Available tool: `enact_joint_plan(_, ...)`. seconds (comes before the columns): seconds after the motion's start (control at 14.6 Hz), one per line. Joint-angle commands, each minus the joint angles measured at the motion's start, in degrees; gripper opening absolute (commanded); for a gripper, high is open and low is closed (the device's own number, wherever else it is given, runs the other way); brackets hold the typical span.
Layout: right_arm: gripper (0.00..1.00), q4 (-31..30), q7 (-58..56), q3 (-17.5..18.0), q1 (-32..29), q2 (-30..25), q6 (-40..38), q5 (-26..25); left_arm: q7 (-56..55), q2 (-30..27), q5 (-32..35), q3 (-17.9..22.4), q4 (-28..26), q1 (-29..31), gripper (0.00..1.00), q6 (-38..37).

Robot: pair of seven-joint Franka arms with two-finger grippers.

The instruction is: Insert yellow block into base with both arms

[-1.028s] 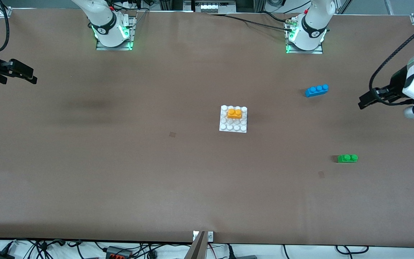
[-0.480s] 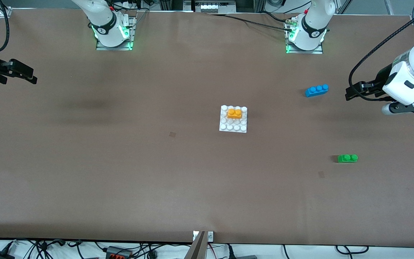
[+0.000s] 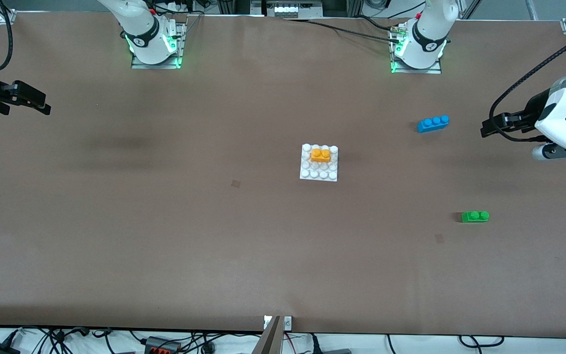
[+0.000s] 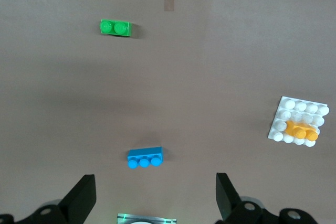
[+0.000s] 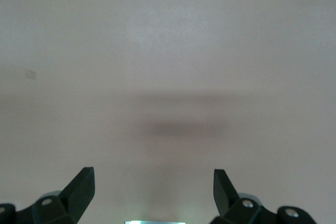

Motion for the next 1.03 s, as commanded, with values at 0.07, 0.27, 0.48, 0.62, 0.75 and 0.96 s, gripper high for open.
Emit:
enact_joint_plan(0.07, 1.00, 0.7, 0.9, 0.2, -0.3, 0.1, -1.0, 0.7, 1.3, -1.2, -1.1, 0.4, -0.5, -0.7, 1.00, -0.5)
enact_joint_plan(0.27, 1.00, 0.7, 0.9, 0.2, -0.3, 0.0, -1.0, 0.7, 1.3, -1.4, -0.7, 2.5, -0.6, -5.0, 1.00, -0.5)
enact_joint_plan(0.48, 1.00, 0.7, 0.9, 0.2, -0.4, 0.1, -1.0, 0.7, 1.5, -1.3, -0.9, 5.3, -0.3, -6.0, 1.00, -0.3)
enact_joint_plan(0.62, 1.00, 0.7, 0.9, 0.2, -0.3, 0.0, -1.0, 0.8, 1.5, -1.2, -1.0, 5.0, -0.2, -5.2, 1.00, -0.3)
enact_joint_plan(0.75, 1.00, 0.7, 0.9, 0.2, -0.3, 0.0, -1.0, 0.7, 1.5, -1.1, -1.0, 4.9, -0.1, -4.8, 1.00, -0.3)
enact_joint_plan(0.96, 1.00, 0.7, 0.9, 0.2, -0.3, 0.0, -1.0, 0.7, 1.5, -1.0, -1.1, 4.9, 0.0, -4.8, 1.00, -0.3)
